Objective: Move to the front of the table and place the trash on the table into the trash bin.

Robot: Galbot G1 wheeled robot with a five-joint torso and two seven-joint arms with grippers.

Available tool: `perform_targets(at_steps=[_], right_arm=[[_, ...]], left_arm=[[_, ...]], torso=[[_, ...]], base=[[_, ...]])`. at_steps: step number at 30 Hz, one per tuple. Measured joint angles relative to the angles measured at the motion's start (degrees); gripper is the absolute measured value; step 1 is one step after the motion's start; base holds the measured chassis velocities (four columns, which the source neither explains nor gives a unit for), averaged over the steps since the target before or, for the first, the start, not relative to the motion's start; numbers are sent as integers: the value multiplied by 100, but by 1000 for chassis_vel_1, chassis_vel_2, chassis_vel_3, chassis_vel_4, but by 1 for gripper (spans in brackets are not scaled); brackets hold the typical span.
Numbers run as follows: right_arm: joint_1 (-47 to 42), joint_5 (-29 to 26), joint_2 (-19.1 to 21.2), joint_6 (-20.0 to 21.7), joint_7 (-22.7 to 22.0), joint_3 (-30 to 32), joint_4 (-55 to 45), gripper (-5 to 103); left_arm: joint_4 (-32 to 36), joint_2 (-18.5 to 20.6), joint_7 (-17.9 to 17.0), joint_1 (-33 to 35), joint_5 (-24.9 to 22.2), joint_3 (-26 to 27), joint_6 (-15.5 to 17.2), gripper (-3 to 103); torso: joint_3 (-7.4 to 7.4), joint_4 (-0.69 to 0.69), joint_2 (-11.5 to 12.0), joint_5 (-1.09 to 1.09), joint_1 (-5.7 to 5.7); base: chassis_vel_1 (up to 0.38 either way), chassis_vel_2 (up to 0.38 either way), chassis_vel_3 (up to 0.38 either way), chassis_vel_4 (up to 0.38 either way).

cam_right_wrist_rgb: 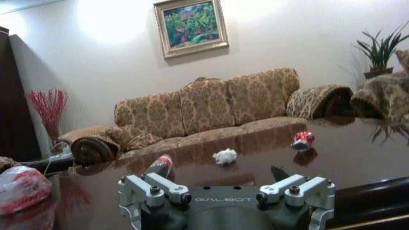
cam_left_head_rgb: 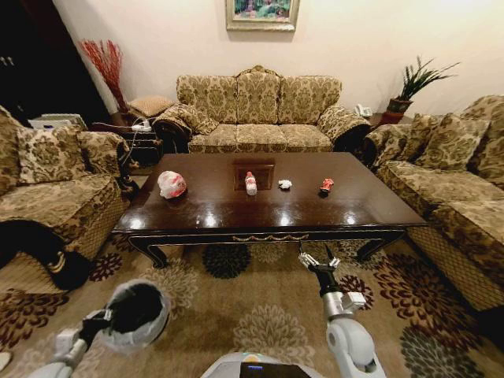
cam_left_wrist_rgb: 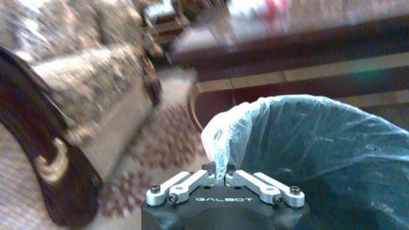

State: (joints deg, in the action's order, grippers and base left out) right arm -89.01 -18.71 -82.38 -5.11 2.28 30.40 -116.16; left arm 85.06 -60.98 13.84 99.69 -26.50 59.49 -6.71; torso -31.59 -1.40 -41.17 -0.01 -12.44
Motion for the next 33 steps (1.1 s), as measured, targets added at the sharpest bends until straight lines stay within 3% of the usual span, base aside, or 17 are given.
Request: perform_targets(at_steps=[8,16,21,27,33], right_arm=[[129,-211,118,93,3,30,-16,100],[220,-565,117,38,53,106,16,100],[259,-702,171,-66,197,142,-26,100],[341,-870,287,-163,344,139,-143,100],[373,-581,301,-154,423,111,-231,100]], left_arm=[[1191,-528,-180,657,-219,890,100,3],[1857,-1133,-224,1011,-247,1631,-7,3],[2246,-1220,-351,1089,-351,2030,14,3],[3042,-1136,-483,1195,-823,2962,216,3],[3558,-891,-547,1105,-1375,3175,519,3]], torso=[[0,-2,0,0,0],[0,-3,0,0,0],[0,-2,0,-1,0],[0,-2,0,3,0],[0,-3,0,0,0]], base=[[0,0,0,0],[0,0,0,0],[0,0,0,0],[0,0,0,0],[0,0,0,0]])
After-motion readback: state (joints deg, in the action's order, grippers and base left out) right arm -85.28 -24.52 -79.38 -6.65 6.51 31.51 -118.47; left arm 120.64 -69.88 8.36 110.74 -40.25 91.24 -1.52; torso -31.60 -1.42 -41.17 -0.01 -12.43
